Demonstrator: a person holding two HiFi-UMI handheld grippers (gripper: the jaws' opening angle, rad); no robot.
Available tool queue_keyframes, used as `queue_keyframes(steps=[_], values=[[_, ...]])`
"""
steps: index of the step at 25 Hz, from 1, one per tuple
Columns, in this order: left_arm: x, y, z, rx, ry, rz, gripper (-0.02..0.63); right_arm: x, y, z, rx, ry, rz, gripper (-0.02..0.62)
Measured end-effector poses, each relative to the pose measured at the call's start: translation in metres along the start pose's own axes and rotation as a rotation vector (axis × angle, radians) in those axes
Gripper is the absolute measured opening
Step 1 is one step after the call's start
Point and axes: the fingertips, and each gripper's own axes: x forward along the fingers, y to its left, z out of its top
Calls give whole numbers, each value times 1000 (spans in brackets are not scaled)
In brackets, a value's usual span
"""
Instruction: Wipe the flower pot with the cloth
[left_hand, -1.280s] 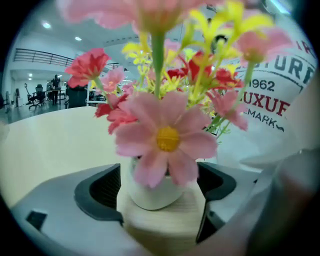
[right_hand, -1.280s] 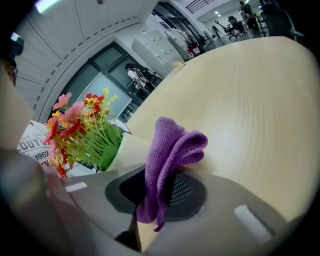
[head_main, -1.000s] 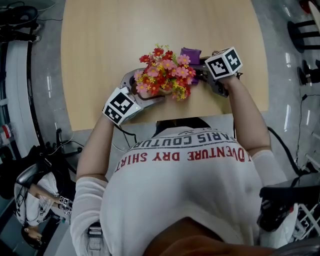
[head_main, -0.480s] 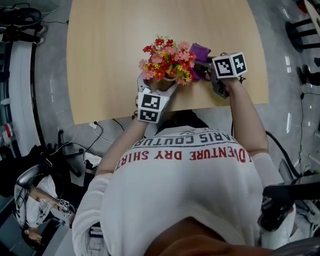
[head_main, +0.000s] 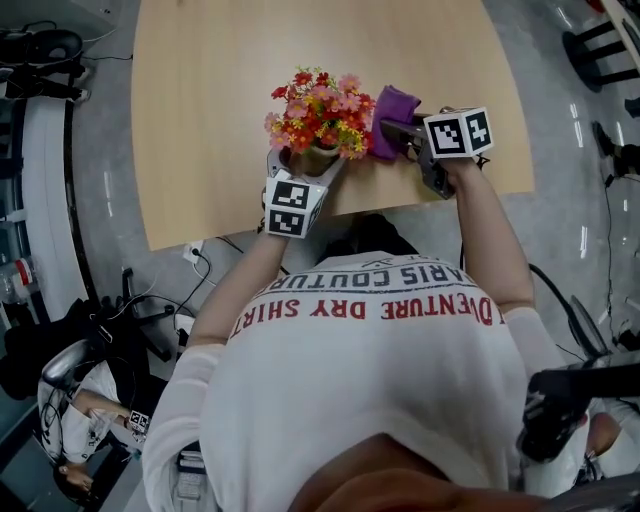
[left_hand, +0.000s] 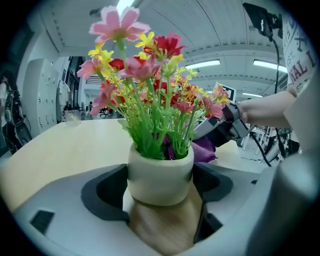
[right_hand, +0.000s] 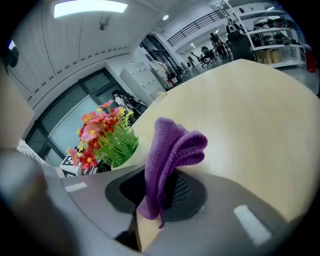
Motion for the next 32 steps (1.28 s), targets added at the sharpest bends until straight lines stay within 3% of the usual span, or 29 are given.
queue_keyframes(steps=[4, 8, 12, 15, 19, 26, 32], values=[[-2, 5, -2, 47, 31, -90, 414, -2, 2, -1, 0, -5, 7, 64], [-10, 7, -7, 138, 72, -234, 413, -3, 7, -4, -5, 5, 23, 64], [-21, 7, -13, 230, 132, -373, 413, -3, 17, -13, -23, 57, 70, 64], [-25, 8, -18, 287, 177, -435, 412, 2, 30, -17, -59, 100, 115, 64], [-27, 5, -20, 325, 205, -473, 411, 6, 46, -11, -106, 124, 166, 64], [-28, -2, -12, 322, 203, -479, 411, 18, 61, 0, -174, 199, 214, 64], [-37, 5, -18, 323, 193, -475, 411, 41, 55, -14, -186, 257, 169, 63]])
